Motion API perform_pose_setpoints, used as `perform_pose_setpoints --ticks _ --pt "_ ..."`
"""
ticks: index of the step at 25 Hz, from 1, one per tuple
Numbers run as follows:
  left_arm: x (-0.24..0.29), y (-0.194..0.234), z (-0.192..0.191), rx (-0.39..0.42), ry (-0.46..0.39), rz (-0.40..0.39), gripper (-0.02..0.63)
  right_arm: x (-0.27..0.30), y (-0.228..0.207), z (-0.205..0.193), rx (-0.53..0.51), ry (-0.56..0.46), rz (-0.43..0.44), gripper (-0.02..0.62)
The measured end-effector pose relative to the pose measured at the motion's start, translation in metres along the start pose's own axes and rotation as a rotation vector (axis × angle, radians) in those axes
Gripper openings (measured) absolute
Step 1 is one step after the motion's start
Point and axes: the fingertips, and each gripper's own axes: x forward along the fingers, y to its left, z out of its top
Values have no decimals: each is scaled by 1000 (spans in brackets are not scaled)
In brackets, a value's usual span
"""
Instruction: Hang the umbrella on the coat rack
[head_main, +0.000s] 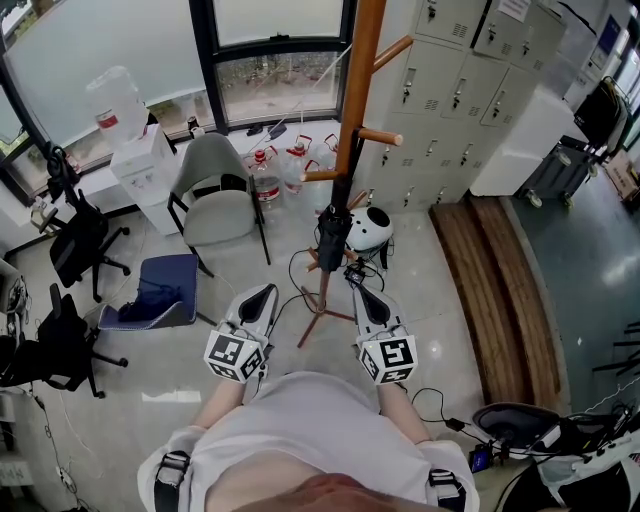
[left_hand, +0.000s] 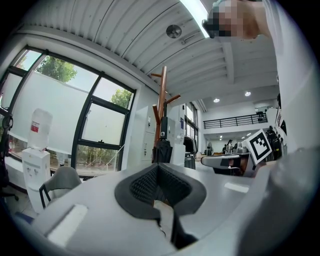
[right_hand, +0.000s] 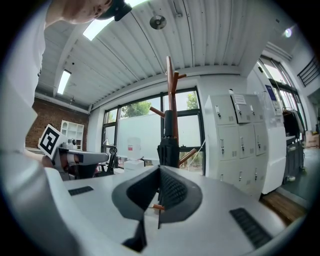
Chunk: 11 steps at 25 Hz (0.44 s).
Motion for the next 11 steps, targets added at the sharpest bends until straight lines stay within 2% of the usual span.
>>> perform_pose_setpoints --ticks 11 --pt "-1 -3 -1 26 4 3 11 -6 -9 -3 27 7 -32 8"
